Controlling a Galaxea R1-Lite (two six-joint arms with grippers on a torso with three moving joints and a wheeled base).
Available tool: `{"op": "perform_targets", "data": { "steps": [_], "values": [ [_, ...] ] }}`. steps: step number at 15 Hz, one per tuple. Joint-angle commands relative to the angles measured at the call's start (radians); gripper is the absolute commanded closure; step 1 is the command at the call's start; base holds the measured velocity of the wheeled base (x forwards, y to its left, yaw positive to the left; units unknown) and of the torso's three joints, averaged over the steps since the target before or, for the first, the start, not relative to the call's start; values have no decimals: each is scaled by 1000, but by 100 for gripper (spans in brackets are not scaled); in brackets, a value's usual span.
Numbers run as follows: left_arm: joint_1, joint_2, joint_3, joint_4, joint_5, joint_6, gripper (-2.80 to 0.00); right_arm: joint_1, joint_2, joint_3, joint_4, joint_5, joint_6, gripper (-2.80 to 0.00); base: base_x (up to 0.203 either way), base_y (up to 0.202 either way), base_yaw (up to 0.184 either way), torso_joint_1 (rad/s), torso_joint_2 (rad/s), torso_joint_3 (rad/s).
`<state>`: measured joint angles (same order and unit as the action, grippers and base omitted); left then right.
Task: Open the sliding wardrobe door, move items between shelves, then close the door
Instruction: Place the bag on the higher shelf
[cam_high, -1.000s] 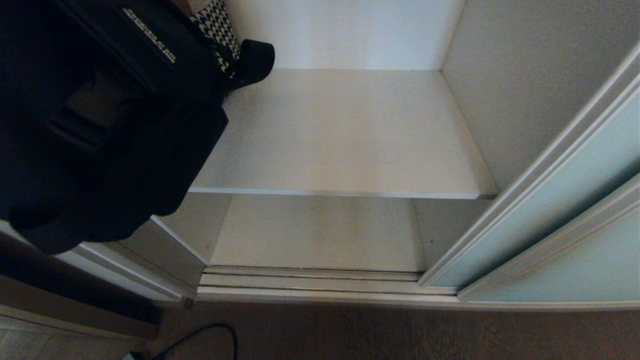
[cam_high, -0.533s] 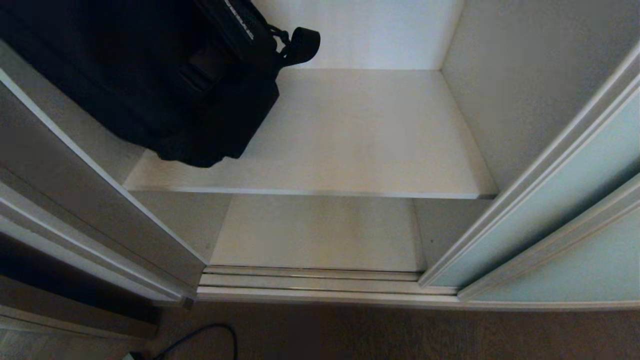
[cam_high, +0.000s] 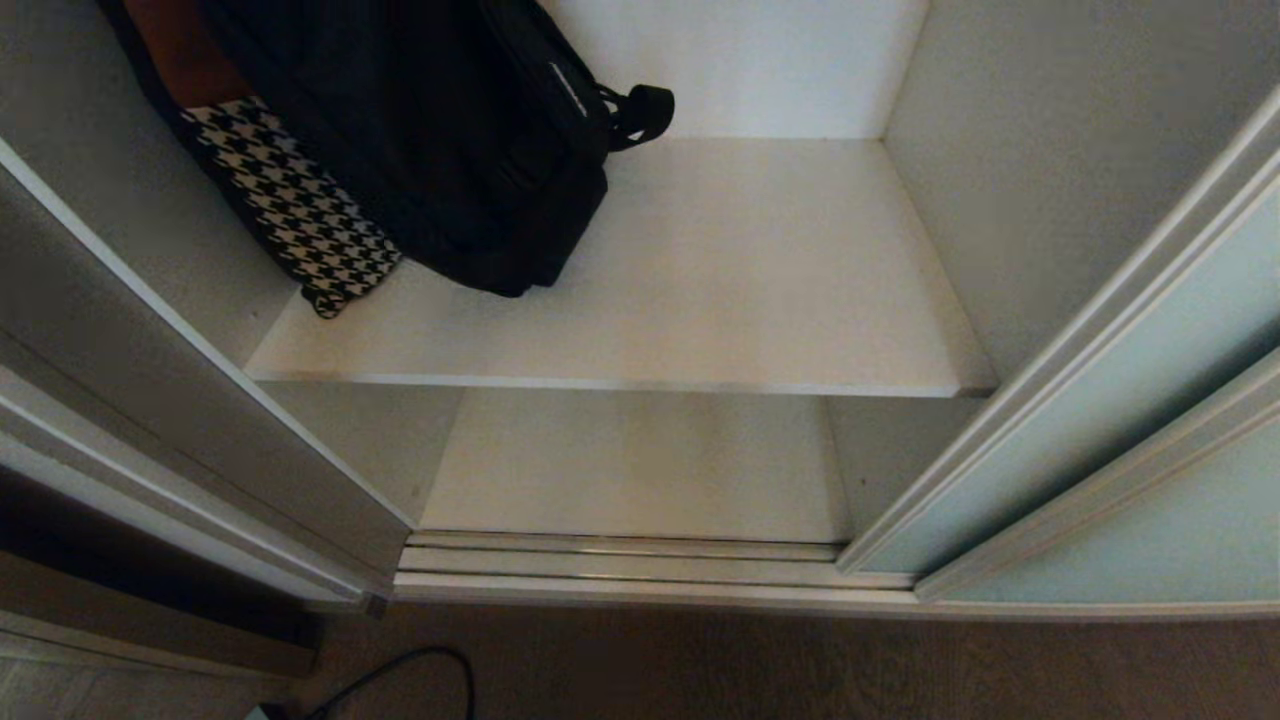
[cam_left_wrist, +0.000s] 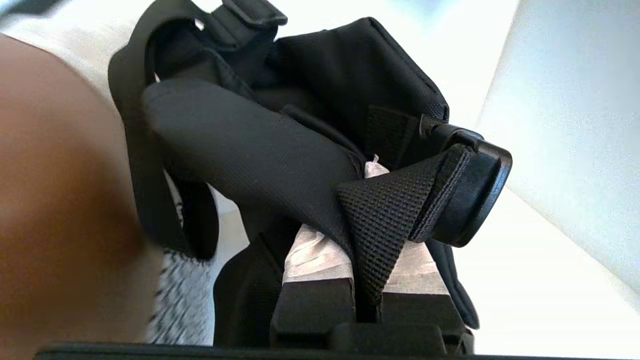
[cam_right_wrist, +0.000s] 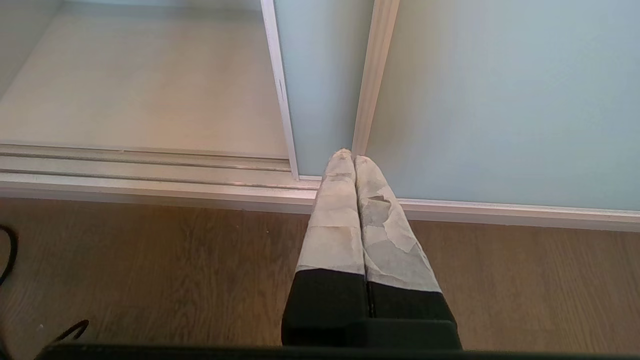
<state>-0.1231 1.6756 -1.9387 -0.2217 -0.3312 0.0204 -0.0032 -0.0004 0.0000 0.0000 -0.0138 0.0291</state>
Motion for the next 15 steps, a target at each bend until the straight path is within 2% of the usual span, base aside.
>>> {"op": "perform_targets", "data": {
  "steps": [1, 4, 6, 7, 9, 15],
  "values": [
    [-13, 103, -2, -60, 16, -4, 0, 0, 0, 0, 0, 0, 0, 0, 0, 0, 0, 0, 0, 0],
    [-15, 170, -8, -157, 71, -15, 0, 0, 0, 1, 0, 0, 0, 0, 0, 0, 0, 0, 0, 0],
    [-35, 189, -8, -178, 121, -28, 0, 0, 0, 0, 0, 0, 0, 0, 0, 0, 0, 0, 0, 0],
    [-46, 190, -8, -182, 155, -29, -280, 0, 0, 0, 0, 0, 0, 0, 0, 0, 0, 0, 0, 0],
    [-63, 190, -8, -177, 193, -30, -280, 0, 0, 2, 0, 0, 0, 0, 0, 0, 0, 0, 0, 0],
    [-100, 206, -9, -177, 187, -36, -280, 0, 0, 0, 0, 0, 0, 0, 0, 0, 0, 0, 0, 0]
  ]
}}
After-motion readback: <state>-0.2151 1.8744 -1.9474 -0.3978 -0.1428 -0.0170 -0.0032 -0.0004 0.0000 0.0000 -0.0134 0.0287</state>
